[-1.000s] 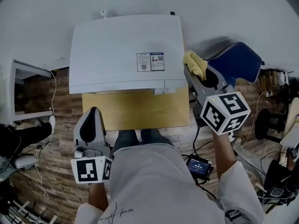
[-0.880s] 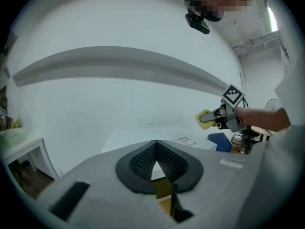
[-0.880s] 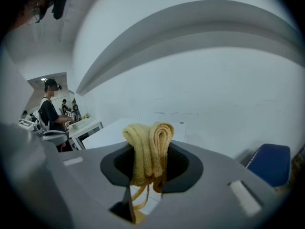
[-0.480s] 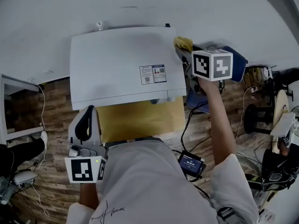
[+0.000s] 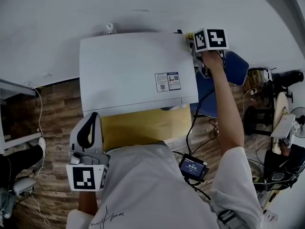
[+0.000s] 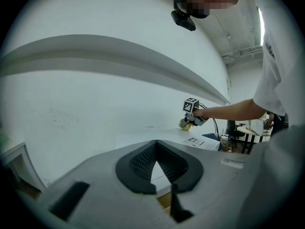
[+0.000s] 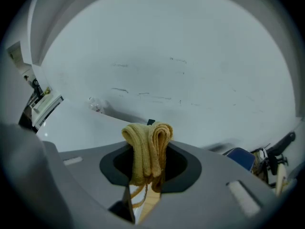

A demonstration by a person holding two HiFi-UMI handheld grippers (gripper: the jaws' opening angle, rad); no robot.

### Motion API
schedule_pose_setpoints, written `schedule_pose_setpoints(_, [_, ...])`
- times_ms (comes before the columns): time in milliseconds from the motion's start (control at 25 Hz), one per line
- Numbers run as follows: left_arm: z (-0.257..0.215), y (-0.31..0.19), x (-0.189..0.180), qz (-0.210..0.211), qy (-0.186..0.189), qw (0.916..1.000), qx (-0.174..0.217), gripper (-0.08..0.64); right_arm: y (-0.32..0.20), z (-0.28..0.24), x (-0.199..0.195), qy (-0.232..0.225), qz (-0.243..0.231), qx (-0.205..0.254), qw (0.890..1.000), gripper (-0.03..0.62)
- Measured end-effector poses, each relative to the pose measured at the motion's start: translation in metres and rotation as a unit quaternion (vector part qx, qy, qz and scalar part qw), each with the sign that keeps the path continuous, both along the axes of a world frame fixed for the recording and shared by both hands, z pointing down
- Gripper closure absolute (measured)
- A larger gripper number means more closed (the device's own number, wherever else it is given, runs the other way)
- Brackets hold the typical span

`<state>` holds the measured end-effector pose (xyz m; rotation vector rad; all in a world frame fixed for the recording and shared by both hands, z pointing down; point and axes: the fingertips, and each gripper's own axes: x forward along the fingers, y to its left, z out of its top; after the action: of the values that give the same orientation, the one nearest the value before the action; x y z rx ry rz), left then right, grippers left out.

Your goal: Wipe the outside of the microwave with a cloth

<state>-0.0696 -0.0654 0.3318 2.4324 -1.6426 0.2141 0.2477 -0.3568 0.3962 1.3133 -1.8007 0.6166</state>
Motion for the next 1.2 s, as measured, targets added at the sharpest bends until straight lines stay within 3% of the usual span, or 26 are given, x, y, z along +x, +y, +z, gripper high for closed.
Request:
schedule_pose_setpoints(200, [0.004,-0.007,-0.004,0.018,0.012,0.9998,-0.001,0.565,-0.005,0.009,-0.004,0.024,0.021,-0.030,0.999,0.474])
schedule_pose_setpoints(480, [0.004,-0.012,-0.011,0.046,0.018,0.9988,0.002,0.565,-0.008,0.009,-0.024,0.032,0.016,-0.032,0.999,0.472])
schedule_pose_setpoints(1040, [0.006,-0.007,-0.022,0.054,0.023,0.9983,-0.001,0.566,-0.004,0.010,-0.074,0.033,-0.010,-0.040,0.999,0.472])
schedule_pose_setpoints(1200, [0.001,-0.011,-0.026,0.039,0.042,0.9984,-0.004,0.565,-0.002,0.010,-0.089,0.029,-0.020,-0.040,0.999,0.472])
